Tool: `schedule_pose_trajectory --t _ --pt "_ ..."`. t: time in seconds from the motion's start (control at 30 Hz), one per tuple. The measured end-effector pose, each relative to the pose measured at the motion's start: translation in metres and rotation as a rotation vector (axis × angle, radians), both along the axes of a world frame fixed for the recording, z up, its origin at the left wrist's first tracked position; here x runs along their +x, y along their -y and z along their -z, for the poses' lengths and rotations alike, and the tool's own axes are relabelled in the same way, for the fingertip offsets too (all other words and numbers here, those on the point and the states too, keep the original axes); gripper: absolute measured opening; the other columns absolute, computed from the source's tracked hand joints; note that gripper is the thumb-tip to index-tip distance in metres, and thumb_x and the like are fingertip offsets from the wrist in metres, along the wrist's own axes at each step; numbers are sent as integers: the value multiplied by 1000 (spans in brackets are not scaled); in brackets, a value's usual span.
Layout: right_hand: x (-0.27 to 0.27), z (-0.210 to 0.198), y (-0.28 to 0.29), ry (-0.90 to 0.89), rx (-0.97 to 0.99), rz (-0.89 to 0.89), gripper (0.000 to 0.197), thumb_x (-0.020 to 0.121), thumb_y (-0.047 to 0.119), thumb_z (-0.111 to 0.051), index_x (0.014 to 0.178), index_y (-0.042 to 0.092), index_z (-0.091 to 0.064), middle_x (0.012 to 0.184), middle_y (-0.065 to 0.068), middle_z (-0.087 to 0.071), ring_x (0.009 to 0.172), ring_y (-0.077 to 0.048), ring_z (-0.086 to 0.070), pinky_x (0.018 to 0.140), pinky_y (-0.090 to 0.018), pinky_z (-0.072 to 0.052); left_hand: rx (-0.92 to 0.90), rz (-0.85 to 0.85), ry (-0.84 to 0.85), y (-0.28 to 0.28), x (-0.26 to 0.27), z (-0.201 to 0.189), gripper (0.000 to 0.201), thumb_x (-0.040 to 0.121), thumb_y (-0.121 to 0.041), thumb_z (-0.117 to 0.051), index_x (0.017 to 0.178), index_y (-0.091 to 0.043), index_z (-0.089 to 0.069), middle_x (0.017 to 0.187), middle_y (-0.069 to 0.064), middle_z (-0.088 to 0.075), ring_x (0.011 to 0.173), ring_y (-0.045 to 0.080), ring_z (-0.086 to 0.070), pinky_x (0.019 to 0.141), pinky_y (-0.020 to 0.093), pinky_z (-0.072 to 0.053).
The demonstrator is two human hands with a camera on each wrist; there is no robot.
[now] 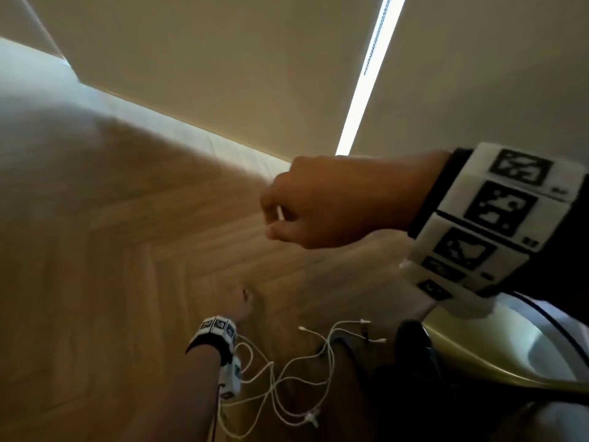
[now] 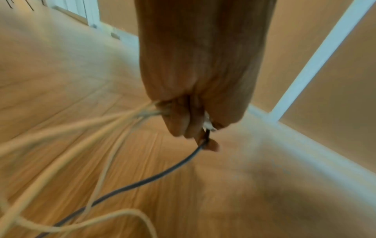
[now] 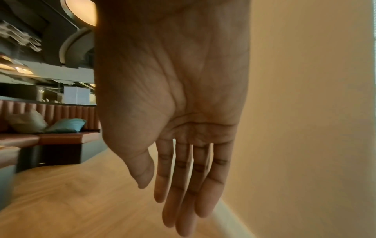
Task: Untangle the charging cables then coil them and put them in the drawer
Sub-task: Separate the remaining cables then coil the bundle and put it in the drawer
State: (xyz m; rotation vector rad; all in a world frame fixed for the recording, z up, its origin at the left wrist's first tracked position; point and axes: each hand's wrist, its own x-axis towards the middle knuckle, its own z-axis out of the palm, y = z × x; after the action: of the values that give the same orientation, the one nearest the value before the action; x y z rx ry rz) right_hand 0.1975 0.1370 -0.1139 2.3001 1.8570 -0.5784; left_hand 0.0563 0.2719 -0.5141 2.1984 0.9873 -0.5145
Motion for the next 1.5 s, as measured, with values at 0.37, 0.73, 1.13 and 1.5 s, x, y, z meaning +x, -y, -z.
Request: schedule_pose_trajectory --t 0.37,0.73,1.13,1.5 --pt "-12 -107 118 -587 548 685 32 104 34 -70 130 16 -65 117 2 -73 86 -12 -81 77 -38 -69 -59 8 842 33 47 -415 26 107 -29 -48 90 -19 -65 62 -5 -63 59 10 -59 64 33 -47" --pt "-79 -224 326 -770 948 653 5 106 31 -67 110 30 -70 97 13 -79 62 -11 -73 61 -35 -55 -365 623 1083 351 60 -685 74 108 -70 -22 65 -16 -49 57 3 -48 49 16 -46 55 20 -45" --pt "-55 -217 534 -719 1150 1026 17 108 12 -60 103 24 -72 80 5 -81 51 -11 -63 55 -30 -43 -275 883 975 584 117 -676 91 108 -72 -20 48 -11 -48 39 -2 -45 40 7 -47 66 25 -44" --pt "-44 -202 583 -785 1124 1166 39 117 27 -39 90 7 -59 81 -15 -80 57 -22 -68 49 -29 -46 -432 947 917 634 138 -661 93 104 -74 -5 52 -11 -50 61 13 -54 64 16 -61 75 21 -50"
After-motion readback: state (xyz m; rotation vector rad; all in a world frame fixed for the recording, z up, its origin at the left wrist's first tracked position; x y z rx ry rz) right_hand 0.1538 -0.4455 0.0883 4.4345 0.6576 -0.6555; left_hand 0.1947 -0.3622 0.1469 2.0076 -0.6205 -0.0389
